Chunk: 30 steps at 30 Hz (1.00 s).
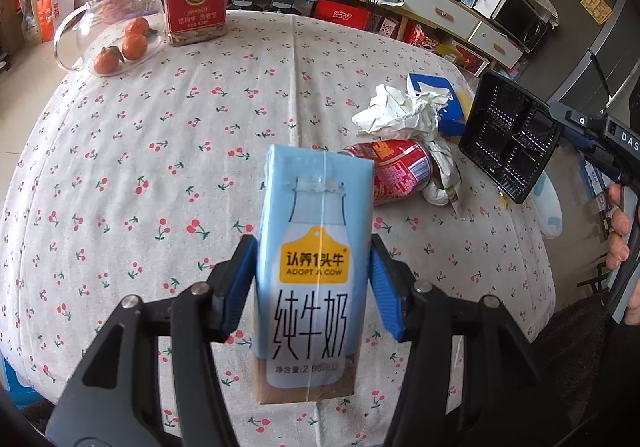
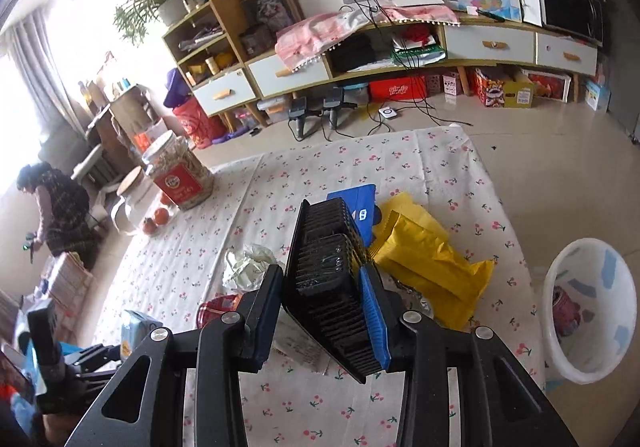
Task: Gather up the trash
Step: 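Grasp the black plastic tray with the right tool while the left tool holds the carton, then lower the black tray into the white bucket and open the right tool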
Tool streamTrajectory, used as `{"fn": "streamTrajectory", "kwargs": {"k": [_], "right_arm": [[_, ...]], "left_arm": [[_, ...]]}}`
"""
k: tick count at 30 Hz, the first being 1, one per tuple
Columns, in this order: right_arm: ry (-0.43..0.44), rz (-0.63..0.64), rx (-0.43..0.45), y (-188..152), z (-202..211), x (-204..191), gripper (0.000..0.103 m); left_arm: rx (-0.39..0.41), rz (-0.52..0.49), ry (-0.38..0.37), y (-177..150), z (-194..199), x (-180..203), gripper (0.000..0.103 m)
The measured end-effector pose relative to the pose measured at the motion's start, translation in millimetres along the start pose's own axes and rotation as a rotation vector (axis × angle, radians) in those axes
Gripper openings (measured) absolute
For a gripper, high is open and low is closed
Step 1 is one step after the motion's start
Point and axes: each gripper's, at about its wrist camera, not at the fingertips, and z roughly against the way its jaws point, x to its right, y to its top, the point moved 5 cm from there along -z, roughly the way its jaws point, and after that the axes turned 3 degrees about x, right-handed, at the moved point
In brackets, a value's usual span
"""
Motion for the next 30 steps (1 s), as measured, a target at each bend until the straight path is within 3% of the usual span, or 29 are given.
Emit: {"fn": "streamTrajectory", "kwargs": {"k": [4, 8, 16, 21, 25, 30], "right_arm": [[0.041, -0.080, 0.035, 5.3, 20.0, 21.8, 0.040], [0.011, -0.136, 0.082, 8.5, 42.6, 50.4, 0.040], [-0.106, -0.281, 0.145, 3.8, 88.9, 133.3, 0.040], [-0.234, -0.326, 0.177, 0.7, 114.5, 181.2, 0.040], [-0.274, -0.399, 0.168, -10.4, 120.0, 217.7, 0.040], [-0.253, -0.470, 0.133, -22.3, 109.3, 245.8, 0.040]], "left_arm": [[0.001, -0.017, -0.009, 1.7, -1.7, 11.0, 0.057], [-0.001, -0.042, -0.021, 2.9, -3.6, 25.8, 0.057], [-0.009, -0.094, -0.056, 7.0, -9.4, 60.0, 0.057], [-0.008, -0.127, -0.079, 11.3, -11.9, 81.0, 0.057], [-0.016, -0.149, -0.090, 13.0, -17.5, 94.2, 0.057], [-0.029, -0.164, -0.095, 12.2, -24.2, 105.3, 0.057]]}}
